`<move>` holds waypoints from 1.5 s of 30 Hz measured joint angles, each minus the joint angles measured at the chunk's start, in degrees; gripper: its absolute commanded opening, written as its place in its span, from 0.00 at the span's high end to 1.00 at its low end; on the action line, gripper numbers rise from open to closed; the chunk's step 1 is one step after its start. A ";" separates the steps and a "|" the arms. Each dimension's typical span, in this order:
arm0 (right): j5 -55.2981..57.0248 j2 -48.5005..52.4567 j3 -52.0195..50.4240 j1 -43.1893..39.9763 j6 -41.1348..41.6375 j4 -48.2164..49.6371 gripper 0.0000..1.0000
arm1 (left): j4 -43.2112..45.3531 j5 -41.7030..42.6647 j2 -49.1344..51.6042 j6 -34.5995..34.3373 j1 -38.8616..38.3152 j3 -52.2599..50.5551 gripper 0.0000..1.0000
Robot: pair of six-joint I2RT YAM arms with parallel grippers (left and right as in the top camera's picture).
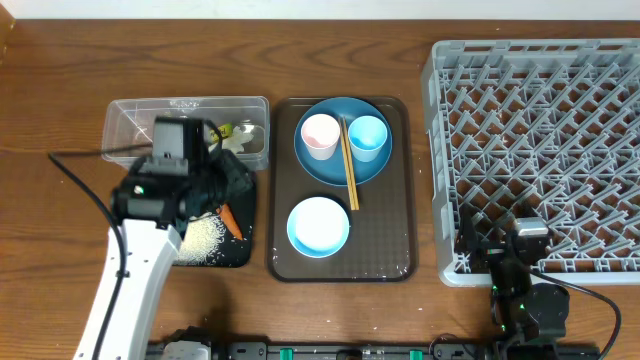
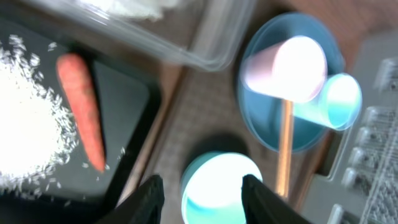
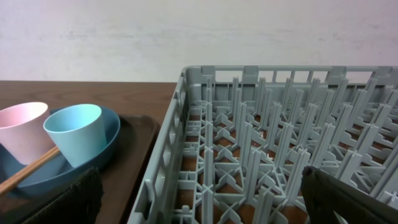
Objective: Sort waste into correct bins and load items into the dishwasher rack
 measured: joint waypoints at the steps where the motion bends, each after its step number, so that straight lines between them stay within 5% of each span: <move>1: 0.00 0.00 0.00 0.00 0.00 0.00 0.01 | -1.99 -0.04 0.44 0.94 -0.72 2.56 0.58; 8: 0.00 0.00 0.00 -0.02 0.00 0.00 0.01 | -8.02 -4.15 2.64 4.66 -9.73 13.64 0.62; 17: 0.00 0.00 0.00 -0.02 0.00 0.02 0.01 | -7.91 -5.88 10.93 4.48 -21.18 13.64 0.41; 25: 0.00 0.00 0.00 0.00 0.00 0.02 0.01 | -7.65 -5.07 18.08 2.82 -21.90 13.64 0.50; 45: 0.00 0.00 0.00 -0.02 0.00 0.00 0.01 | -0.92 -3.21 25.42 2.40 -27.19 13.64 0.51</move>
